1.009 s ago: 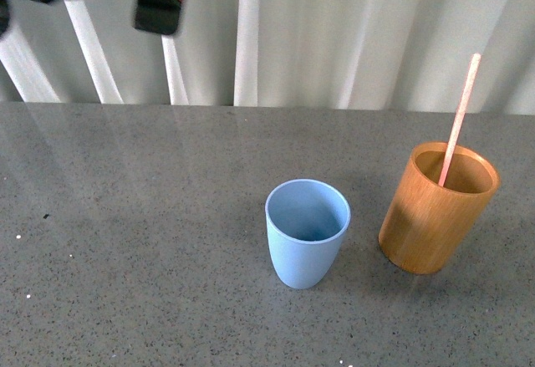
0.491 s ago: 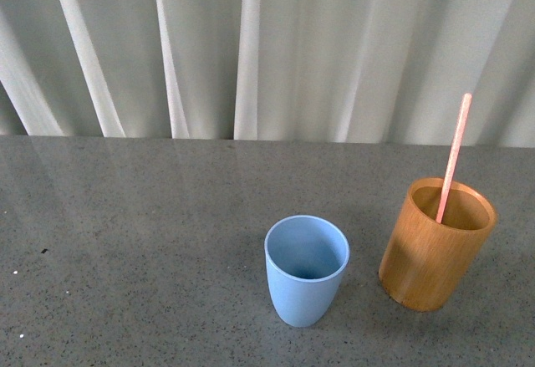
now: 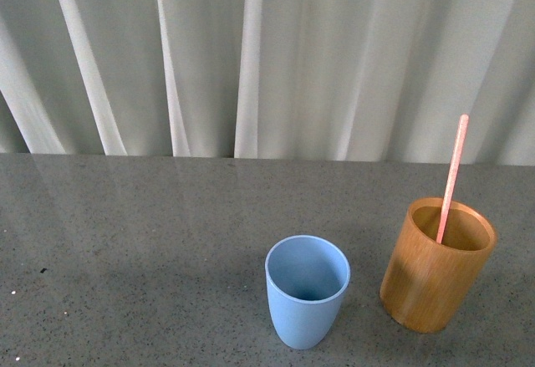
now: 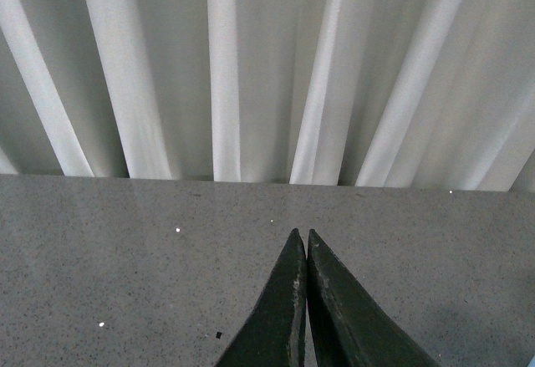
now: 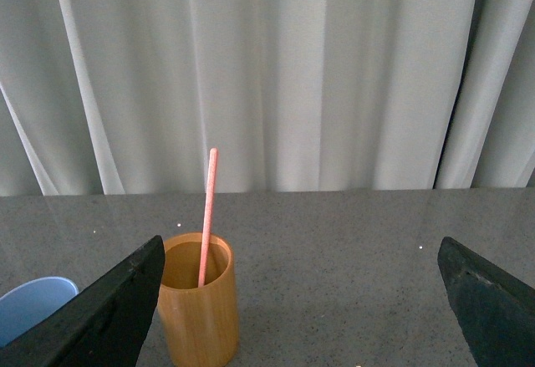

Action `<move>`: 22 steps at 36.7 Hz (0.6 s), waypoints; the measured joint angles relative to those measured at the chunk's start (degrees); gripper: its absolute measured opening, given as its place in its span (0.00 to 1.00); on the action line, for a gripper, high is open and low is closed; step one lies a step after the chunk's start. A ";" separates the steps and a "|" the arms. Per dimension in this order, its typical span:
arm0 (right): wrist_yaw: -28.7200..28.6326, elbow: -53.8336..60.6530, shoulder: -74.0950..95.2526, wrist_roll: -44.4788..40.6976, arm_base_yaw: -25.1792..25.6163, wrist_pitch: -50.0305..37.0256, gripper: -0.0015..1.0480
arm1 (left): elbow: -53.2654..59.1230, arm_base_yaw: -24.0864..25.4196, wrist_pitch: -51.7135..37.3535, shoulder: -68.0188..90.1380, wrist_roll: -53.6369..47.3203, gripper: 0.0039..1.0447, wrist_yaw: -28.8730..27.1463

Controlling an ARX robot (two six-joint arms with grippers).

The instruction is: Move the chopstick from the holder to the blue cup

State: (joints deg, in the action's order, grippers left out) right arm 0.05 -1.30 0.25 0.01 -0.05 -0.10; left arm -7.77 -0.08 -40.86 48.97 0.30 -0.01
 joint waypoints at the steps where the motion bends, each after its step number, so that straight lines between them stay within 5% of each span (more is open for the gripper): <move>1: 0.00 0.00 0.00 0.00 0.00 0.00 0.90 | 0.46 0.00 0.46 -0.92 0.00 0.03 0.00; 22: -0.02 0.00 0.00 0.00 0.00 0.00 0.90 | 6.71 0.00 13.25 -21.14 -0.04 0.03 0.00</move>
State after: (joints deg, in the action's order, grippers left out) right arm 0.03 -1.30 0.25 0.01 -0.05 -0.10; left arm -1.06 -0.08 -27.62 27.83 0.25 -0.01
